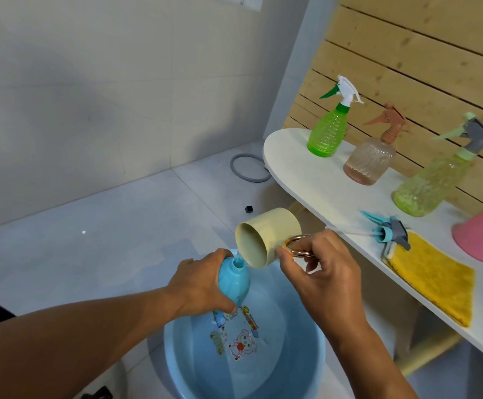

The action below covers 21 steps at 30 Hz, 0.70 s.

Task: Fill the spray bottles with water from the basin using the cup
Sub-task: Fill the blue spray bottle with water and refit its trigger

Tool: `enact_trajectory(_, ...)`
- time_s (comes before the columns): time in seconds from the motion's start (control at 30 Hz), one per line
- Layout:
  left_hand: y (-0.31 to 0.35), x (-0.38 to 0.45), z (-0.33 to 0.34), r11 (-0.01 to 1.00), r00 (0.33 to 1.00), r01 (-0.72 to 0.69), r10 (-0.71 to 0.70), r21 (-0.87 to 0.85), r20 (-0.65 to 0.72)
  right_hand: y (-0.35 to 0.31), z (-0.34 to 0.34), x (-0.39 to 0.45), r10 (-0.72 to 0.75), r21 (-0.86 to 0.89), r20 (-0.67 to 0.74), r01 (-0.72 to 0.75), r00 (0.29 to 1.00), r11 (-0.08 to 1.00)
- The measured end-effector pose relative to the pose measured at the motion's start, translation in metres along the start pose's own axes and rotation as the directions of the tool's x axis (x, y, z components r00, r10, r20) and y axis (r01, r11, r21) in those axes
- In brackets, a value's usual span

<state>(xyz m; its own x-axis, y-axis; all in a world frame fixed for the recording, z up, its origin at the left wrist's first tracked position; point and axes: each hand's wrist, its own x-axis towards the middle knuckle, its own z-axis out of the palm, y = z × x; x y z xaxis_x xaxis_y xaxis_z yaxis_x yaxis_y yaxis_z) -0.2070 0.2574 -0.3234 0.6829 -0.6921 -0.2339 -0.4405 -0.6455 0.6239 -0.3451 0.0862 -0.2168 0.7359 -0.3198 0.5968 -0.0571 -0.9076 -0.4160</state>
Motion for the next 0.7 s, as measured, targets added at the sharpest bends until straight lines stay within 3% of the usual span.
enact_trajectory(0.57, 0.0028, 0.0023, 0.0022, 0.999, 0.999, -0.033, 0.033, -0.009, -0.005, 0.0003, -0.0019, -0.0048, -0.362, -0.179, -0.114, 0.339, 0.925, 0.923)
enact_trajectory(0.7, 0.0040, 0.0032, 0.0037, 0.999, 1.000, -0.025, 0.025, -0.041, -0.003, 0.0043, 0.0025, -0.0085, -0.323, -0.155, -0.143, 0.301, 0.936, 0.941)
